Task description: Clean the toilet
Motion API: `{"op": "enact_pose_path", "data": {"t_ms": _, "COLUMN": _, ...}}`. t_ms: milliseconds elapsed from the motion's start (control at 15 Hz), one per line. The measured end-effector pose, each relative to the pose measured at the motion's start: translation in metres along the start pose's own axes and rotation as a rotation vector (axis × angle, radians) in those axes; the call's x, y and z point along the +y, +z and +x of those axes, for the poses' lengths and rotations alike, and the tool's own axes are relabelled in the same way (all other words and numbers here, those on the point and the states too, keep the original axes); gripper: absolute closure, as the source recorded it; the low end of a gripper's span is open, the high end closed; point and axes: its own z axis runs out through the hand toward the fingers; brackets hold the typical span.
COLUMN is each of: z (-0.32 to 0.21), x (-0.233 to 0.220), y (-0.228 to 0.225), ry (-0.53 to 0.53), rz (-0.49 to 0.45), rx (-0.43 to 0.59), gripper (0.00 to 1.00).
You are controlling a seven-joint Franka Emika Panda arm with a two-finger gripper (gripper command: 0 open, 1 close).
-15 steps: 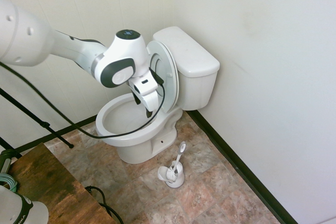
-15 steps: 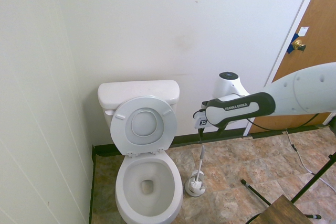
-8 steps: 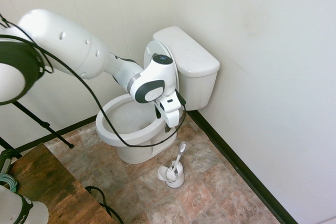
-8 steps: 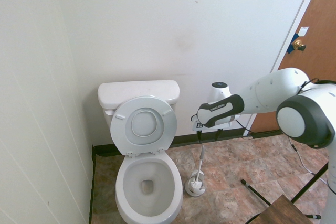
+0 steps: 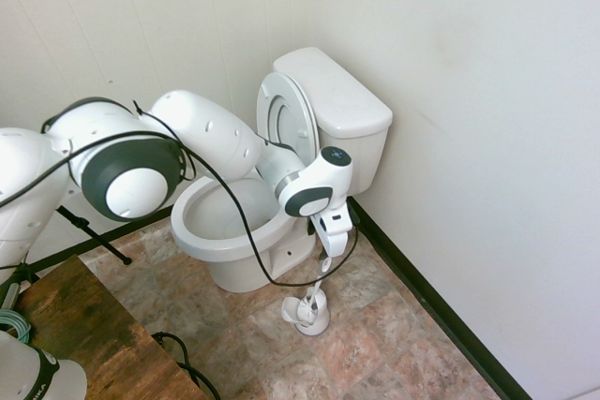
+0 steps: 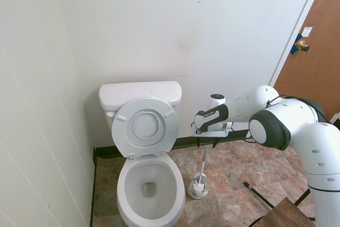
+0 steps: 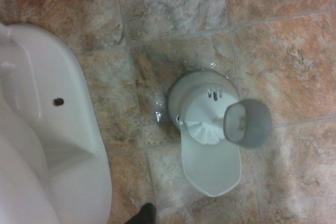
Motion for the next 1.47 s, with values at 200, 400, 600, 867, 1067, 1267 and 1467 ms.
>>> {"op": "enact_pose_path", "data": {"t_ms": 200, "z": 0.024, "x": -0.009, "y": 0.038, "ry": 0.024, "rz": -0.020, "rx": -0.017, "gripper": 0.00}}
{"op": "enact_pose_path", "data": {"t_ms": 400, "z": 0.036, "x": -0.012, "y": 0.068, "ry": 0.042, "rz": -0.034, "rx": -0.039, "gripper": 0.00}}
{"op": "enact_pose_path", "data": {"t_ms": 600, "z": 0.041, "x": -0.016, "y": 0.087, "ry": 0.048, "rz": -0.039, "rx": -0.056, "gripper": 0.00}}
{"op": "enact_pose_path", "data": {"t_ms": 867, "z": 0.046, "x": -0.019, "y": 0.092, "ry": 0.051, "rz": -0.030, "rx": -0.062, "gripper": 0.00}}
{"op": "enact_pose_path", "data": {"t_ms": 1067, "z": 0.049, "x": -0.017, "y": 0.093, "ry": 0.050, "rz": -0.030, "rx": -0.065, "gripper": 1.00}}
{"op": "enact_pose_path", "data": {"t_ms": 1267, "z": 0.047, "x": -0.019, "y": 0.094, "ry": 0.043, "rz": -0.026, "rx": -0.072, "gripper": 1.00}}
{"op": "enact_pose_path", "data": {"t_ms": 1467, "z": 0.045, "x": -0.020, "y": 0.094, "ry": 0.037, "rz": -0.025, "rx": -0.074, "gripper": 1.00}}
